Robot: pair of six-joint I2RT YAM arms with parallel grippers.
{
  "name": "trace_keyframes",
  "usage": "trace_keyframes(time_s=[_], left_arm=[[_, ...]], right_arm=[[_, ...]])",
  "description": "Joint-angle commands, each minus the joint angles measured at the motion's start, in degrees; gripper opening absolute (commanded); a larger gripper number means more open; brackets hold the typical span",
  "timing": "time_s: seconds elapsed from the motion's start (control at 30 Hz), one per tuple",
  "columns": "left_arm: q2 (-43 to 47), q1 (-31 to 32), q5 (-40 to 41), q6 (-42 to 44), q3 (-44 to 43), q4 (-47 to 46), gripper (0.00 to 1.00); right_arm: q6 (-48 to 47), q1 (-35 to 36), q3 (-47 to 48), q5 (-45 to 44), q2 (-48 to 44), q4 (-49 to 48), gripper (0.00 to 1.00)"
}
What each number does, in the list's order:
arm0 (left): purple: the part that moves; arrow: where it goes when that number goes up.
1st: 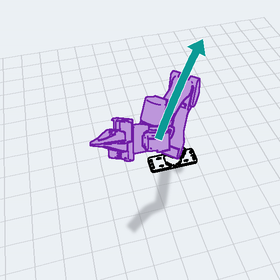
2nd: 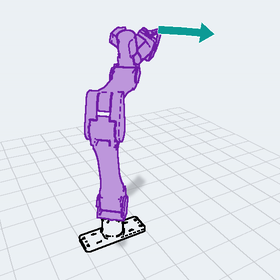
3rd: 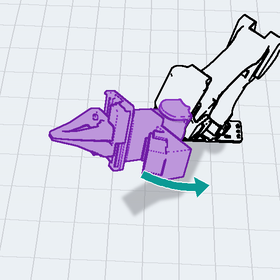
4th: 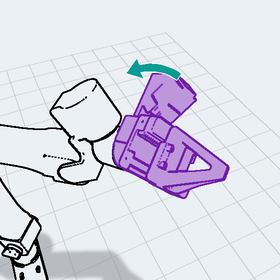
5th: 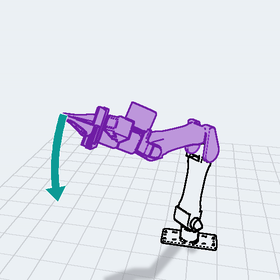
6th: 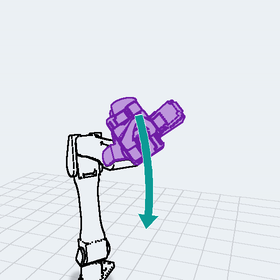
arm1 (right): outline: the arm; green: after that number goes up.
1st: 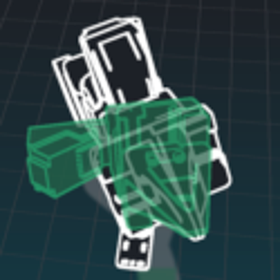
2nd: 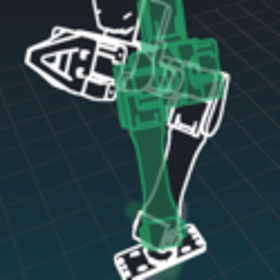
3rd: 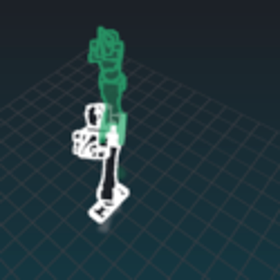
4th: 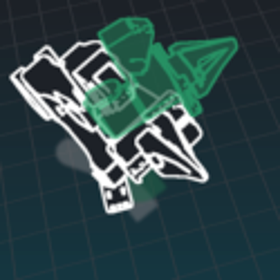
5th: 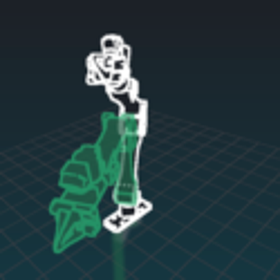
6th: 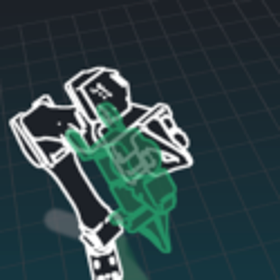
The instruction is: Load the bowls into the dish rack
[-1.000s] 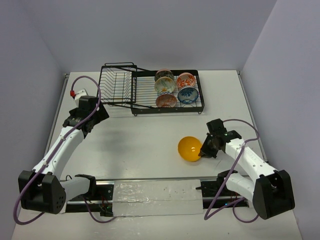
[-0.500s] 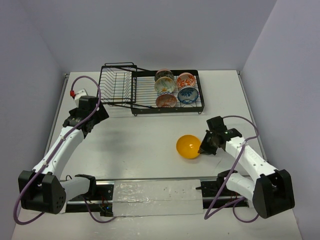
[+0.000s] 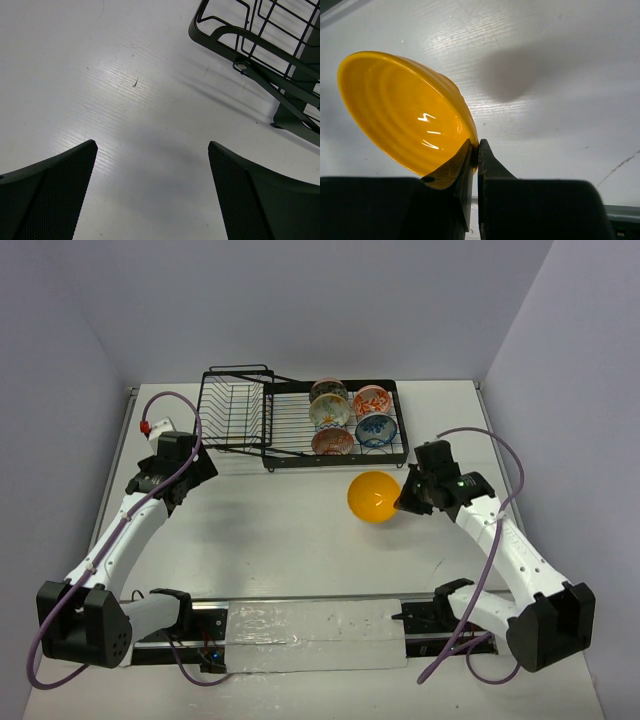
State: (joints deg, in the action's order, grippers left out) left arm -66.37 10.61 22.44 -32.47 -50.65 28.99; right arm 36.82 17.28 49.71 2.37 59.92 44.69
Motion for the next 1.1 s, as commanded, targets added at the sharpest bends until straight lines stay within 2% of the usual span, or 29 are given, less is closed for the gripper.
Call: trace_keyframes(time_s=[0.0,0.27,0.5,0.6,0.83,0.93,1.07], left_arm=[[0.4,0.3,1.6,-0.4,-1.1,0.3,0.98],[0.9,0.2,1.7,-0.5,-1.0,0.1,0.98],[1.8,0.1,2.8,-0.7,-0.9,0.2,0.99],[1.9,0.0,3.5,-0.8,-1.0,0.5,0.99],[2.3,-0.1,4.3,-1.4,-0.9,0.5,0.99],[2.3,-0.2,4.2,-1.4,-0.8,0.5,0.99],[1.9,-0.2,3.9,-1.3,-0.8,0.5,0.99]], right_arm=[[-2.1,1.6,5.4,-1.5,2.7,0.1,0.0],[-3.6,5.2,21.9,-2.3,13.0,1.3,0.0],[-4.0,8.2,40.9,-1.3,29.2,3.0,0.0],[-4.1,9.6,52.1,-0.6,37.8,5.6,0.0],[-3.1,11.1,85.1,4.0,58.4,13.3,0.0],[-1.6,11.2,89.8,6.5,63.2,12.6,0.0],[-0.9,11.2,87.5,9.4,63.7,6.8,0.0]])
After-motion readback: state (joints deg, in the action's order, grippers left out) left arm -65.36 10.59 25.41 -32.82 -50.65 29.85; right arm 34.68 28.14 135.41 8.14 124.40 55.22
